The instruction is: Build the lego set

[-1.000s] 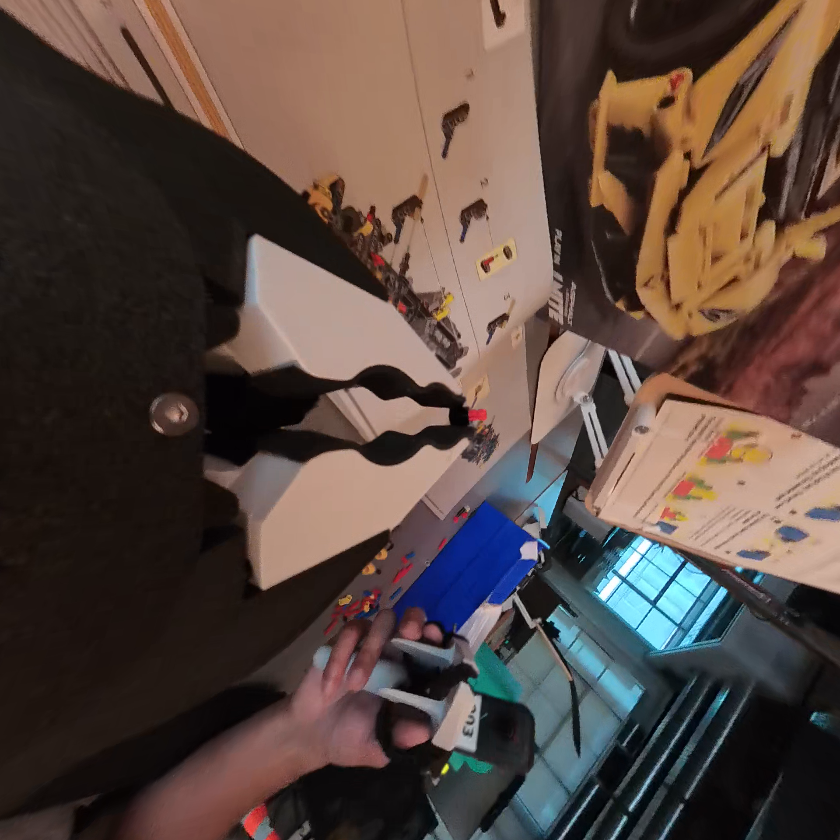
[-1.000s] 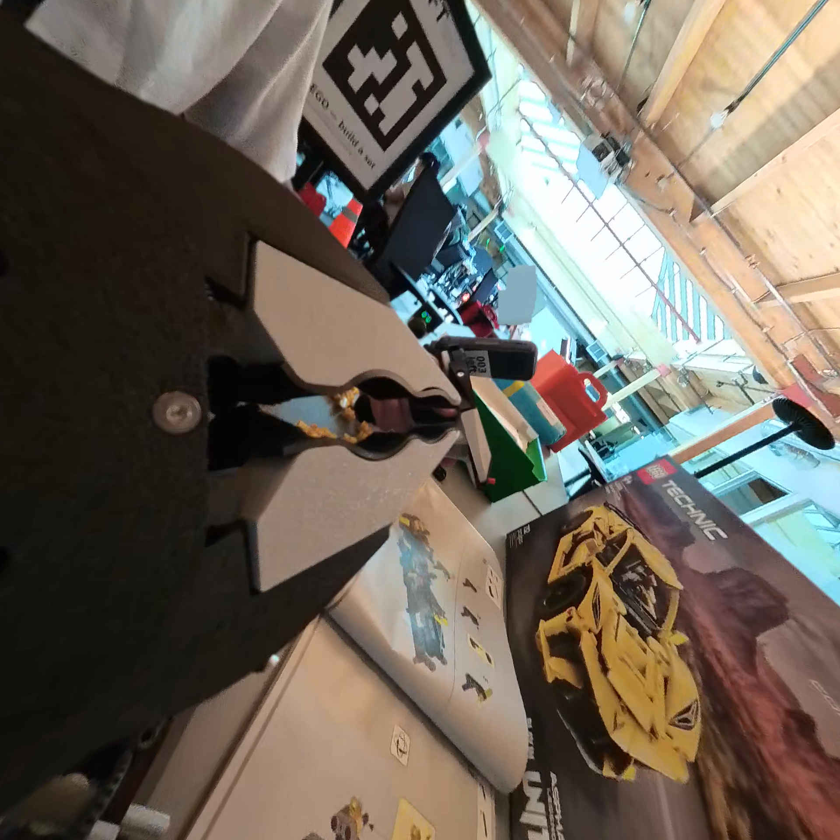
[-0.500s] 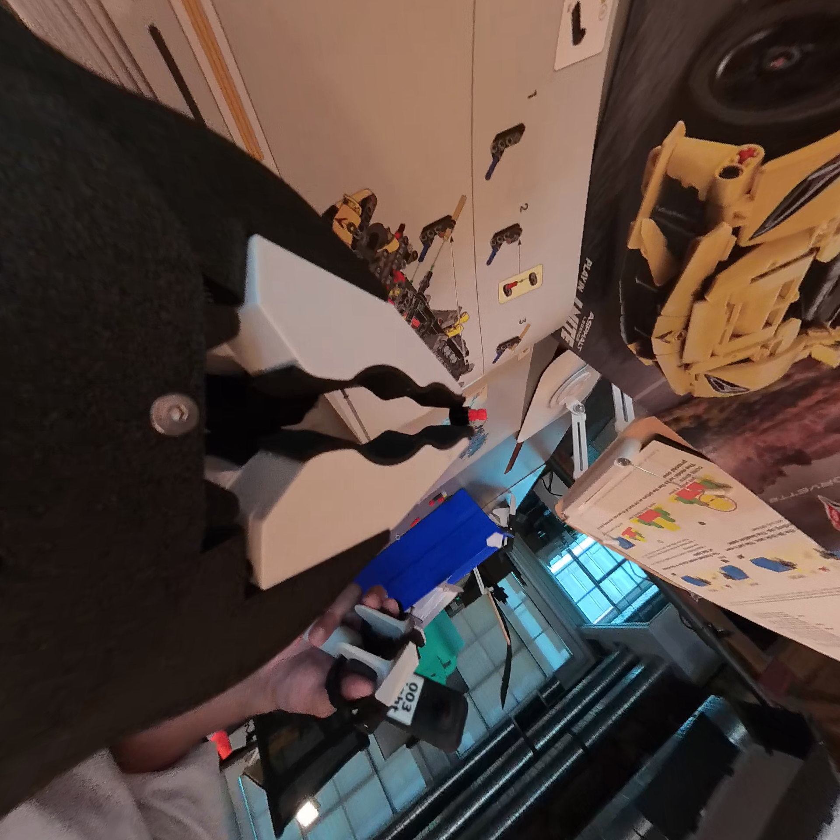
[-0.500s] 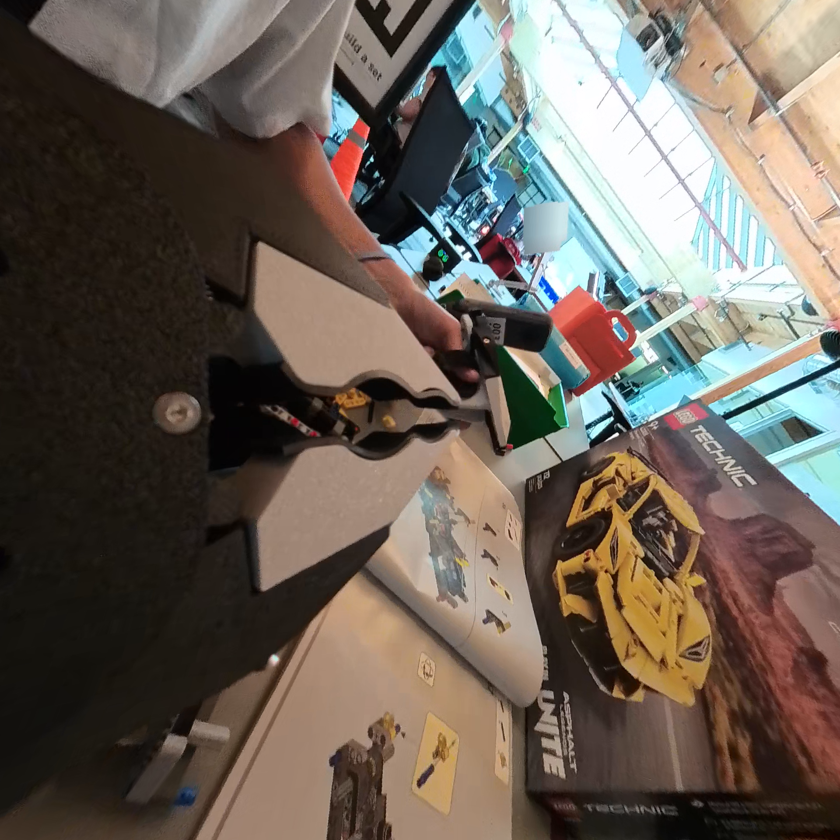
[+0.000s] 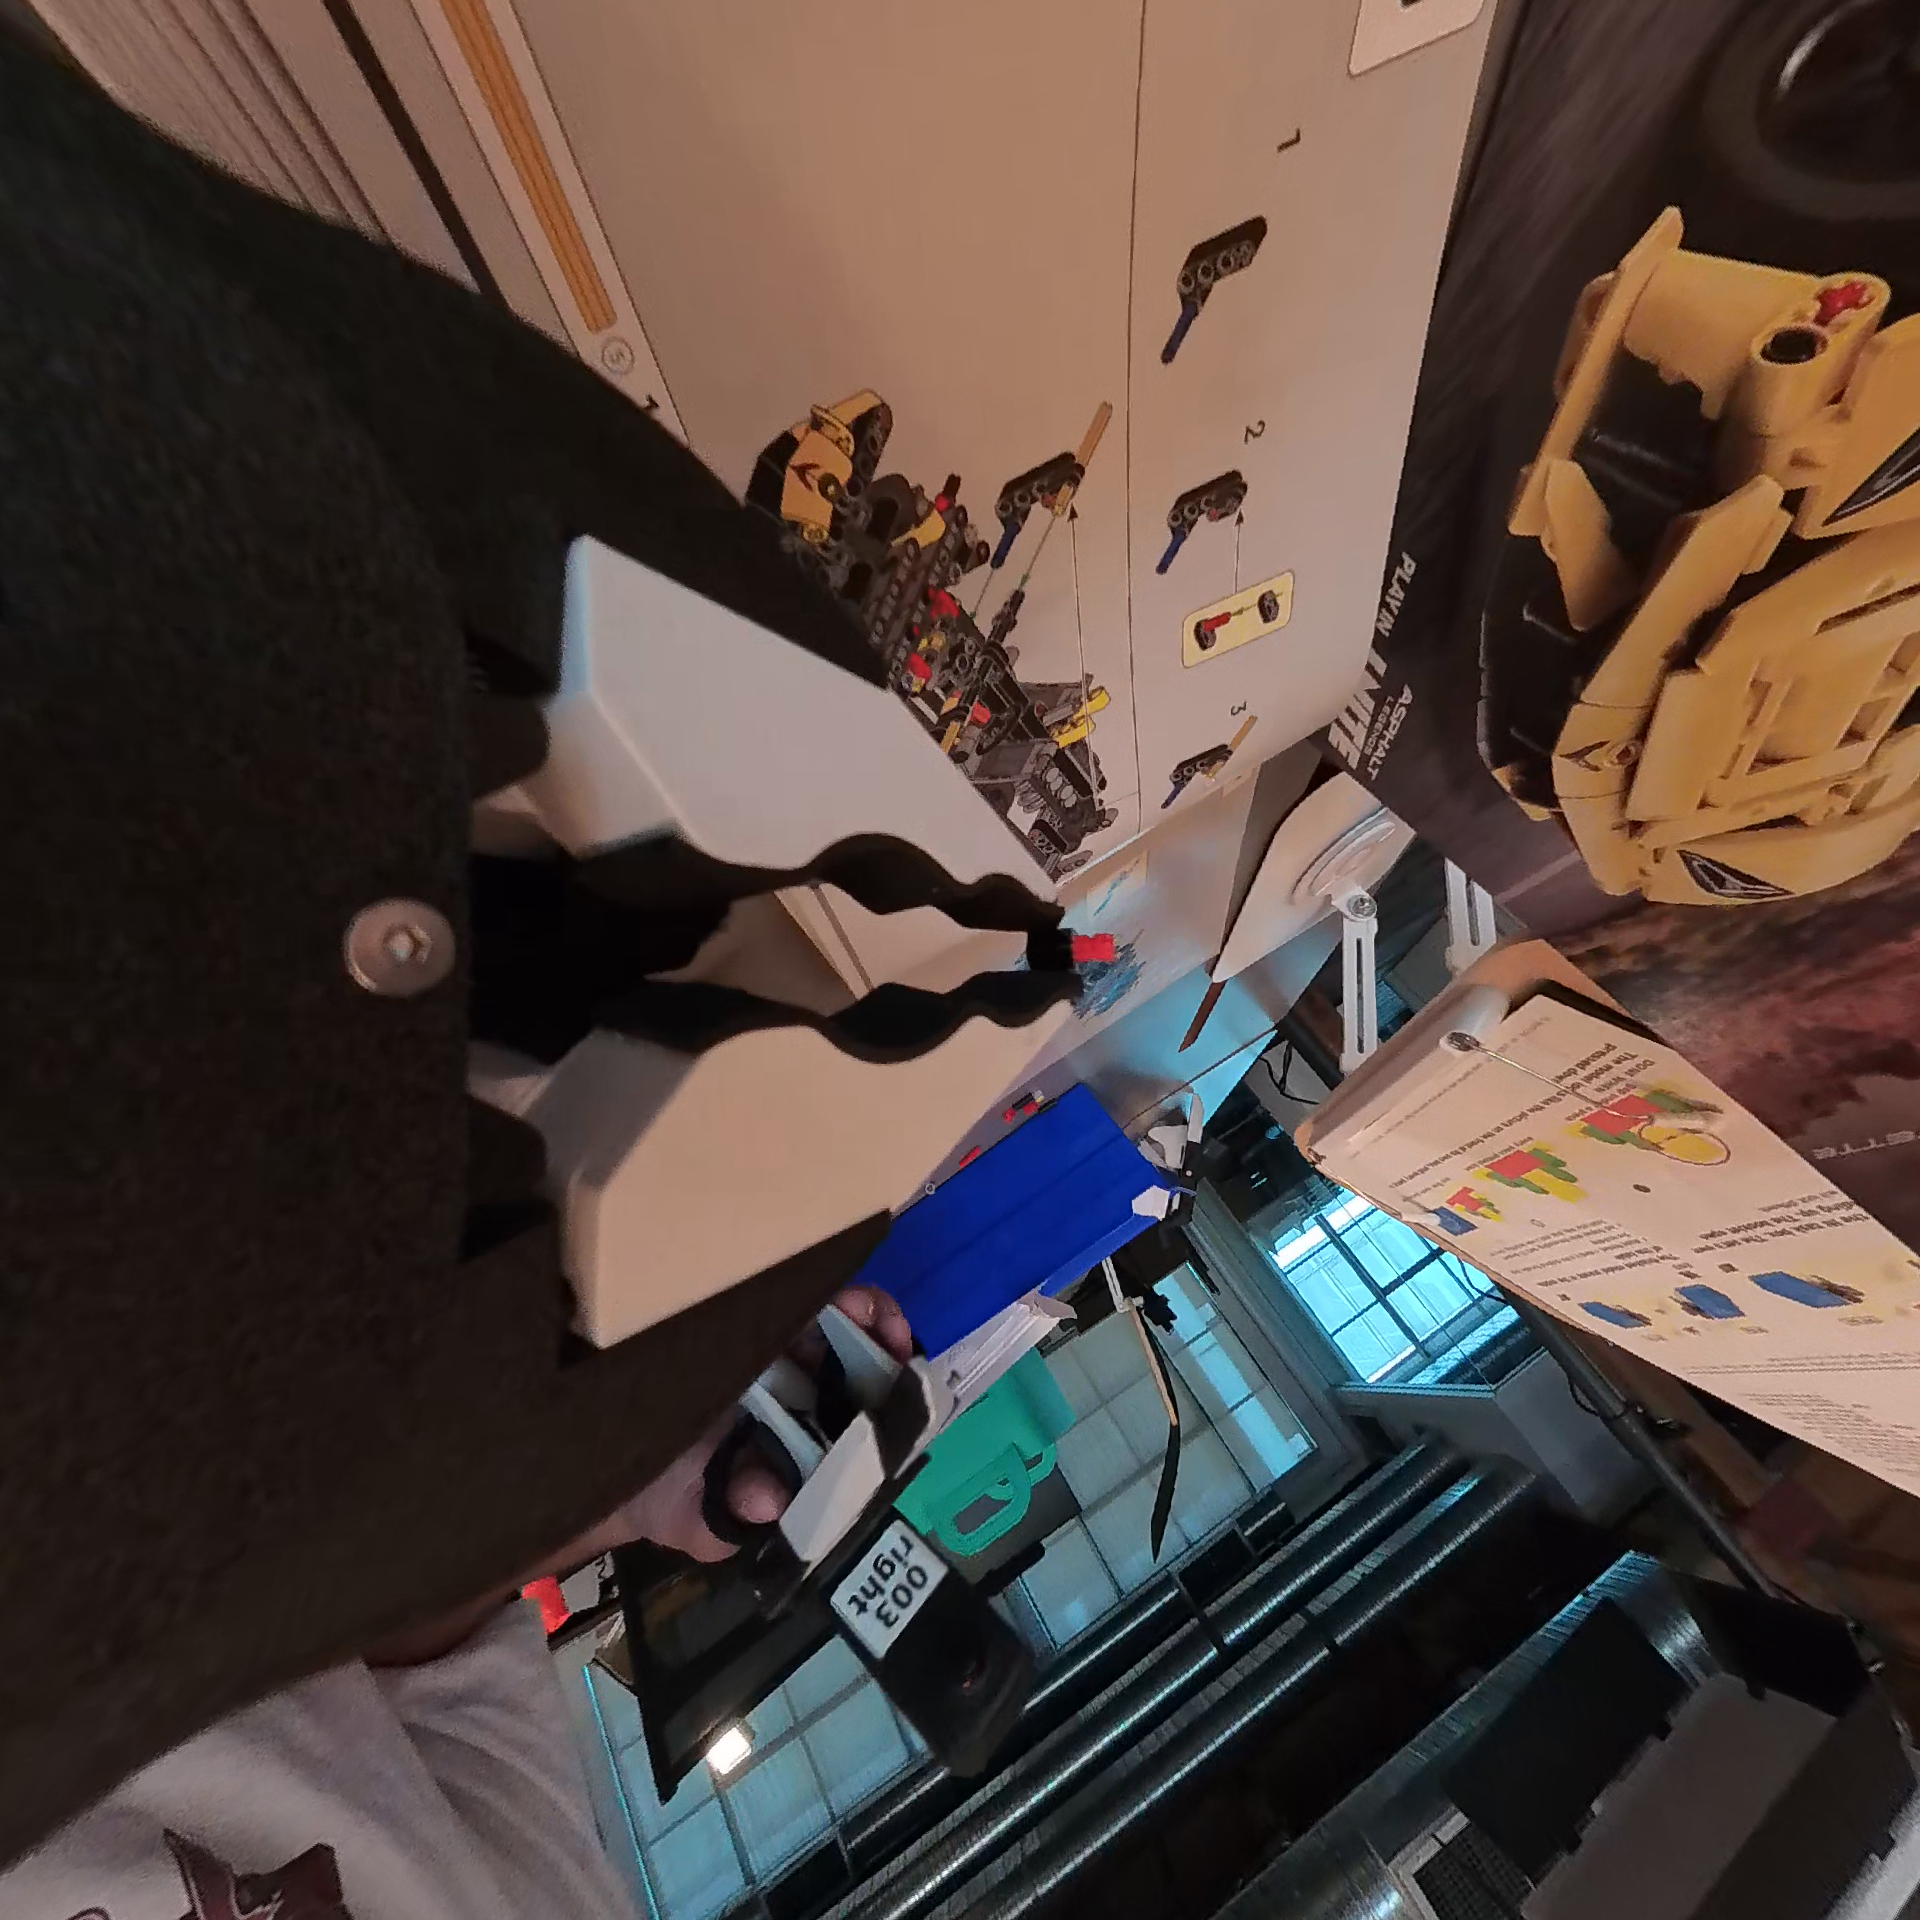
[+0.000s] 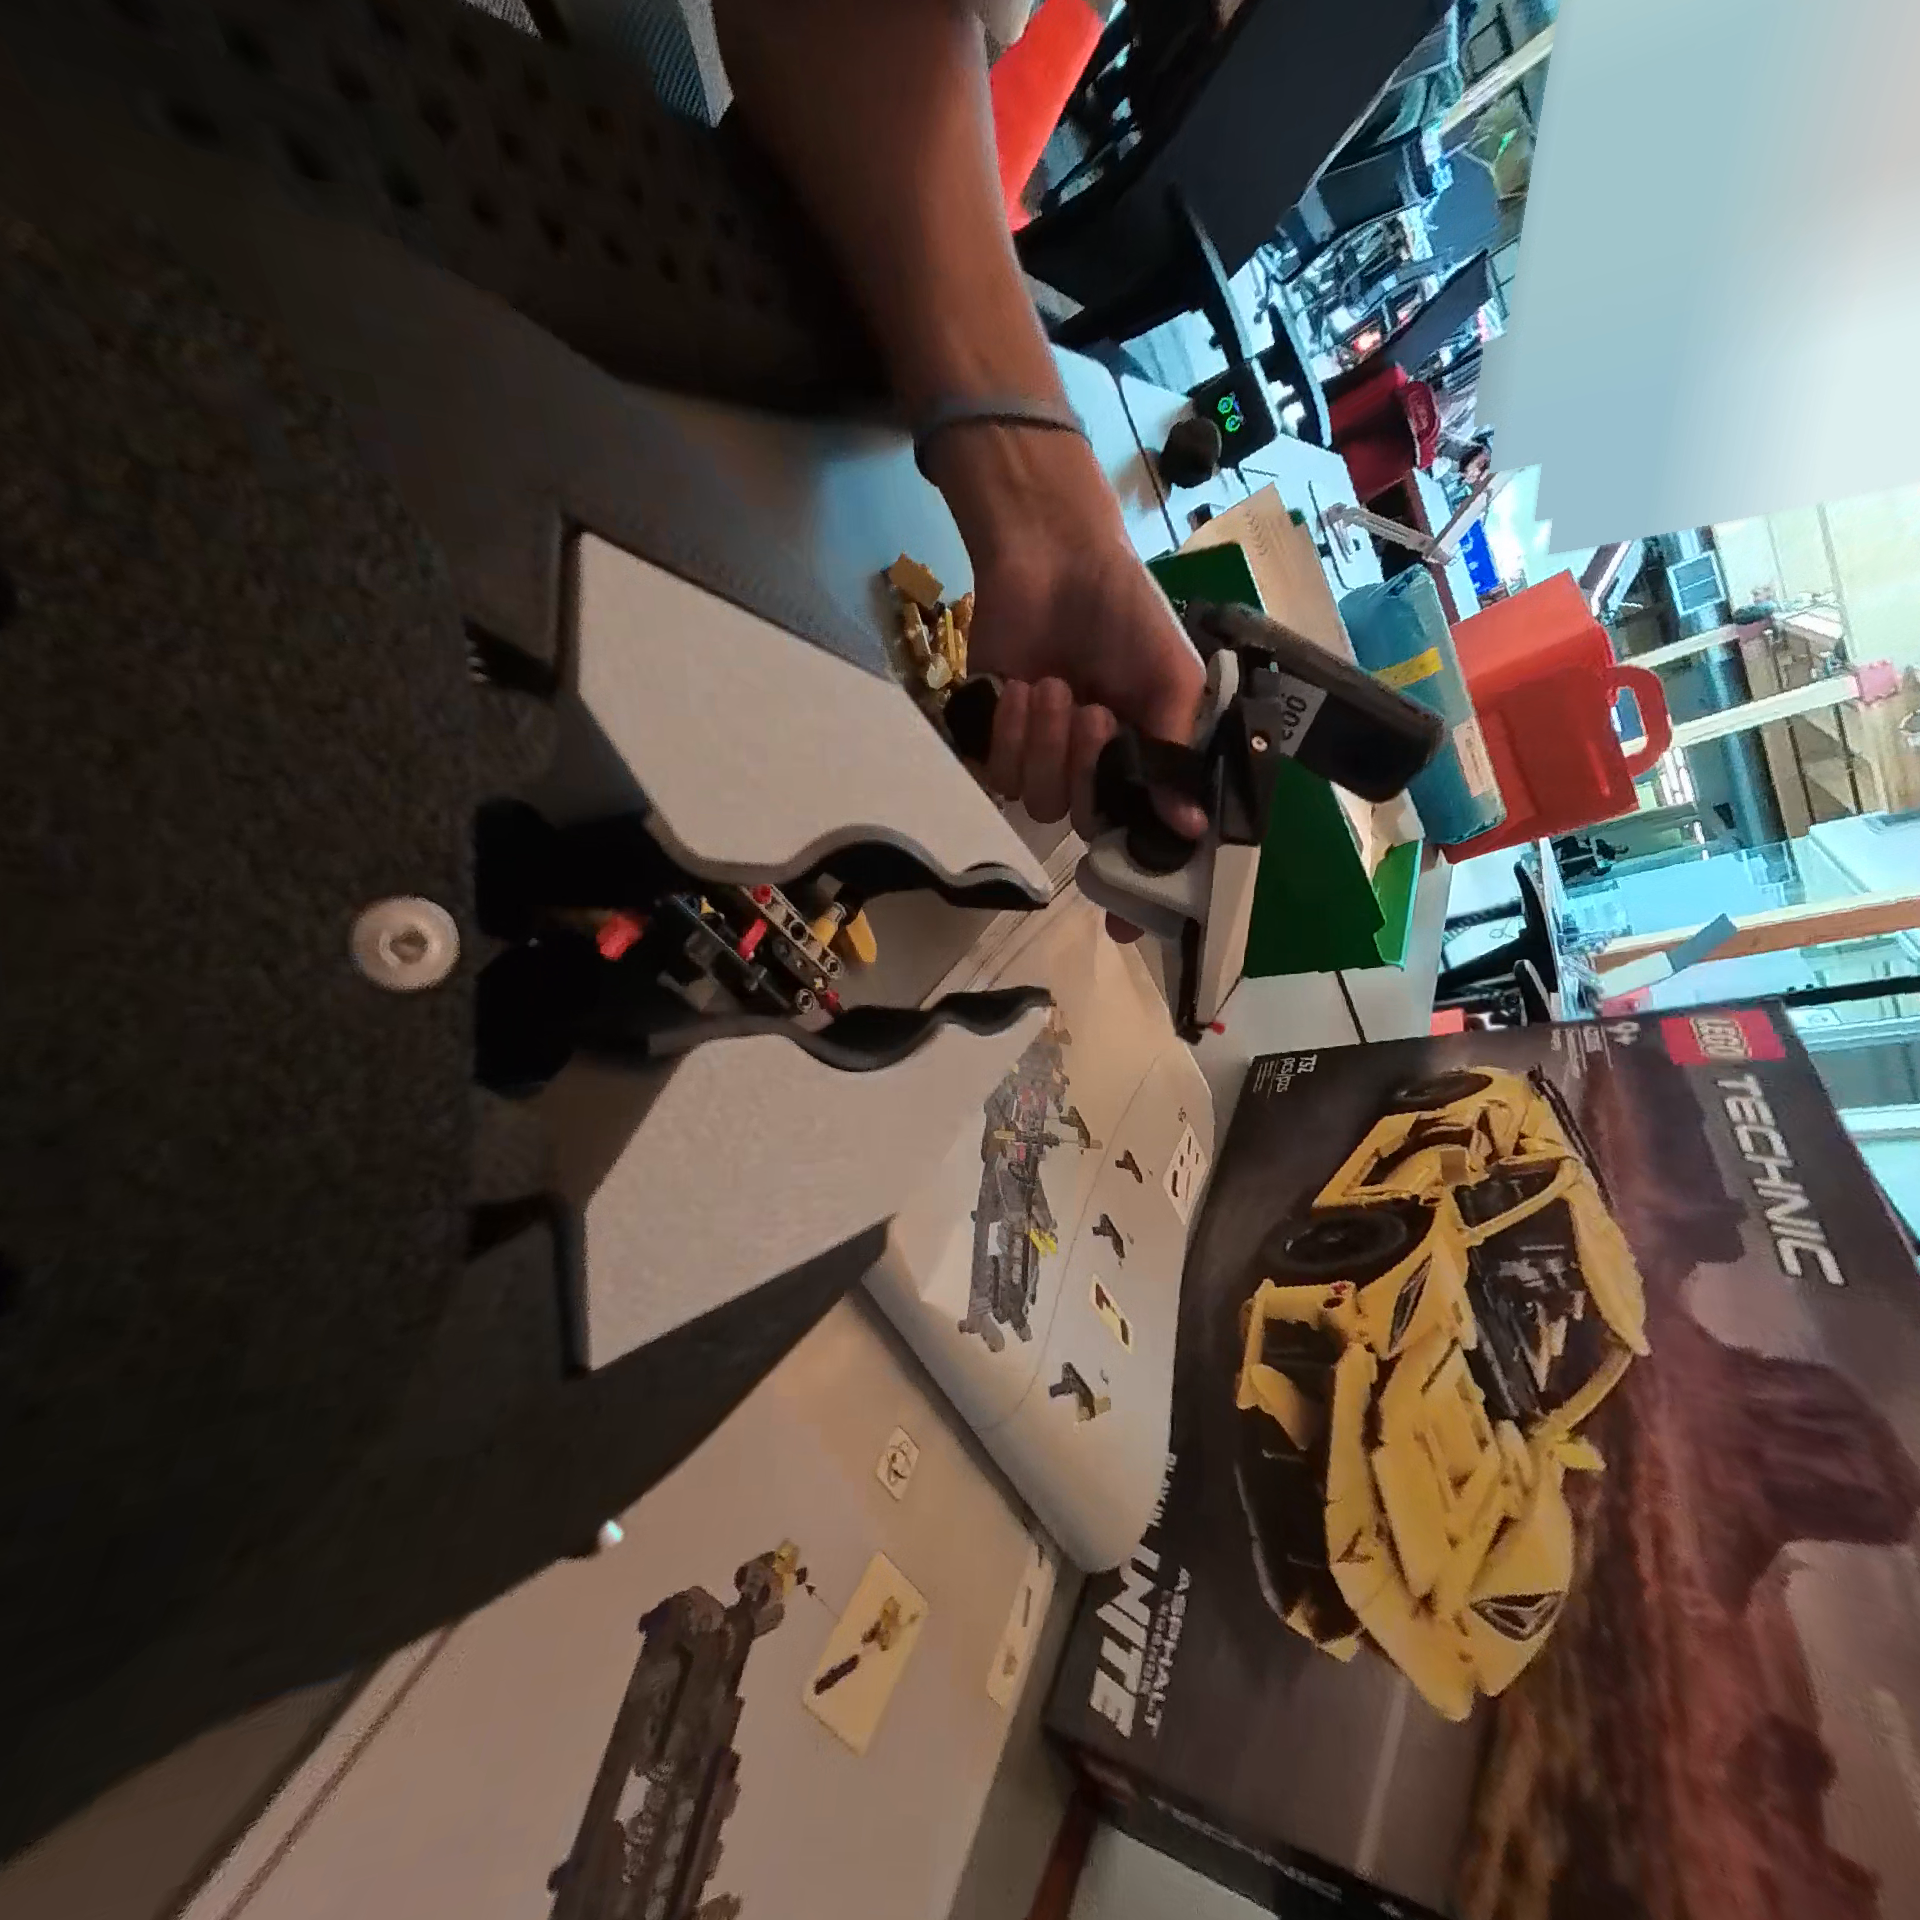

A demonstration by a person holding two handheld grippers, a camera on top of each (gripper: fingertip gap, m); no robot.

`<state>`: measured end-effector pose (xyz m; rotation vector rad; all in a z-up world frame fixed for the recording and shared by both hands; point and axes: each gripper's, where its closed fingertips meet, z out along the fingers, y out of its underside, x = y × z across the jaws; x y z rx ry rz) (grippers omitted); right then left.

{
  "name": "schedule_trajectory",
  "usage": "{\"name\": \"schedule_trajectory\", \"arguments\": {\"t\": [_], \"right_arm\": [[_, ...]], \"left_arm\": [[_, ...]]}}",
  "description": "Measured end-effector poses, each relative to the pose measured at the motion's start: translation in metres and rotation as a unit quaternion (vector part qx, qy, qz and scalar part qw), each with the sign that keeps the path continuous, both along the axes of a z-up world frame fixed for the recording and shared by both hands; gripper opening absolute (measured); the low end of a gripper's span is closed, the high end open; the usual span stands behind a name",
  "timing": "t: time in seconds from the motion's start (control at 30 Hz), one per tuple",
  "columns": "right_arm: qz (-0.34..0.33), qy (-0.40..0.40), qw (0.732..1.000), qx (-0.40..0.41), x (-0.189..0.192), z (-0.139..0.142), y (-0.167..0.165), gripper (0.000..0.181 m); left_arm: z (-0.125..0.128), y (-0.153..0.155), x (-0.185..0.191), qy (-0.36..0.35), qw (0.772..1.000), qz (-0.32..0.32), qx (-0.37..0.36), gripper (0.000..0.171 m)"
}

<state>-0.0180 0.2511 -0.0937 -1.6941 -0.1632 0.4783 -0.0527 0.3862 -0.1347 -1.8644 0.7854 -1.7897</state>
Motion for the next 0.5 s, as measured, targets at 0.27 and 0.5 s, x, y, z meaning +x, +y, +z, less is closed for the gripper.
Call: {"name": "schedule_trajectory", "arguments": {"t": [0.27, 0.5], "right_arm": [[0.009, -0.049, 0.997, 0.062, -0.007, 0.012, -0.001, 0.018], [0.004, -0.165, 0.975, 0.146, -0.024, 0.026, -0.005, 0.022]], "left_arm": [[0.028, -0.037, 0.005, -0.094, 0.986, -0.093, -0.104, 0.004], [0.077, -0.122, 0.005, -0.205, 0.906, -0.264, -0.258, 0.004]]}}
